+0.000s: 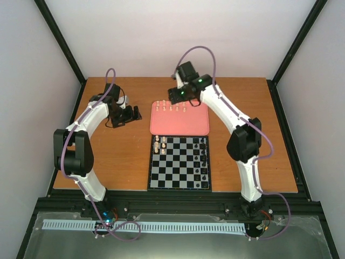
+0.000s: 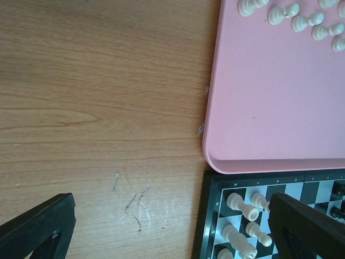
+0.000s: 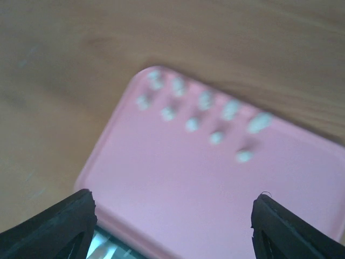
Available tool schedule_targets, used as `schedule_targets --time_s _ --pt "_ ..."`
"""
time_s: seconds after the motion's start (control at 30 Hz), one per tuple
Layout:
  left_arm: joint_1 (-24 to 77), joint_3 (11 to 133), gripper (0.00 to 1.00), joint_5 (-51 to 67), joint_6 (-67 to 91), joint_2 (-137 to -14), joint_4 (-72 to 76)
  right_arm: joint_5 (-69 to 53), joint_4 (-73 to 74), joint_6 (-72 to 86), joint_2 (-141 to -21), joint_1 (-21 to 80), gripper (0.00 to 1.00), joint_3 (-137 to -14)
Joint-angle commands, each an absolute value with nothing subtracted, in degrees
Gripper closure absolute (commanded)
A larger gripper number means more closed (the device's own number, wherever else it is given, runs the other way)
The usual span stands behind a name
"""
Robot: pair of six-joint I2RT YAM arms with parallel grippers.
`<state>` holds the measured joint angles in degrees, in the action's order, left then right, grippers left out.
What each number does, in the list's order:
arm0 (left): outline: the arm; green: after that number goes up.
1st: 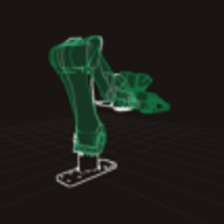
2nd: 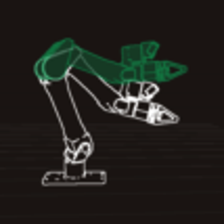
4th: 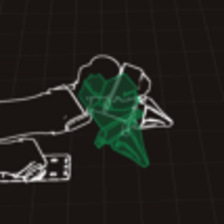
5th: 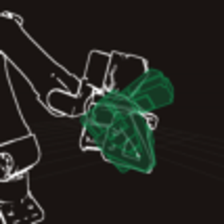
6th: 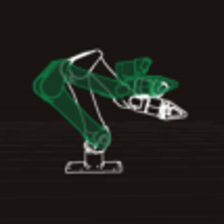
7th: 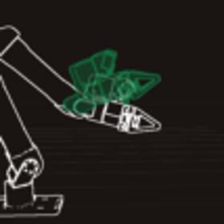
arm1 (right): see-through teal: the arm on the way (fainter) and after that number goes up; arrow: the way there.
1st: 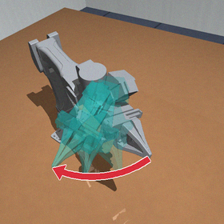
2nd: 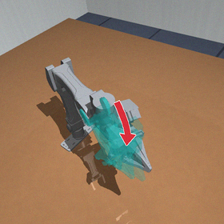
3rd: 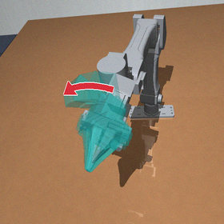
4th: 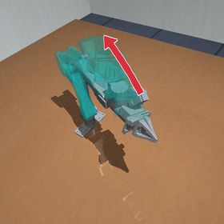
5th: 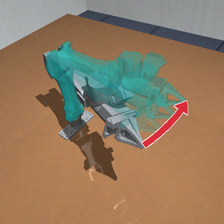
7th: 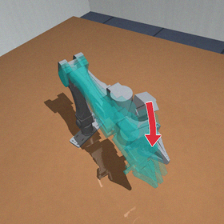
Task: Set up the chess pieces on the board
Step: Pick up the chess piece from the storage box.
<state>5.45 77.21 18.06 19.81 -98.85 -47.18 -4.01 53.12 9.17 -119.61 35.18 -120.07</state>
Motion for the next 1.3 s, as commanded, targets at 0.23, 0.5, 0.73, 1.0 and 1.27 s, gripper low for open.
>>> schedule_targets --time_s 0.23,0.5,0.73,1.0,1.27 --pt "5.0 80.7 0.0 17.5 19.4 -99.3 -47.5 -7.9 54.9 9.9 -139.6 22.7 0.33 -139.7" --pt "5.0 81.4 0.0 16.5 19.0 -100.2 -47.6 -10.9 50.9 7.9 -143.9 22.3 0.4 -140.3" --pt "5.0 81.6 0.0 16.8 19.0 -101.5 -47.3 -11.1 49.2 9.0 -146.0 22.3 0.41 -140.7" --pt "5.0 81.4 0.0 17.1 19.1 -102.0 -47.0 -9.8 48.5 9.3 -148.8 22.3 0.42 -143.2" --pt "4.9 81.5 0.0 17.1 19.2 -102.5 -47.0 -8.3 48.2 9.3 -150.2 22.3 0.43 -143.3"
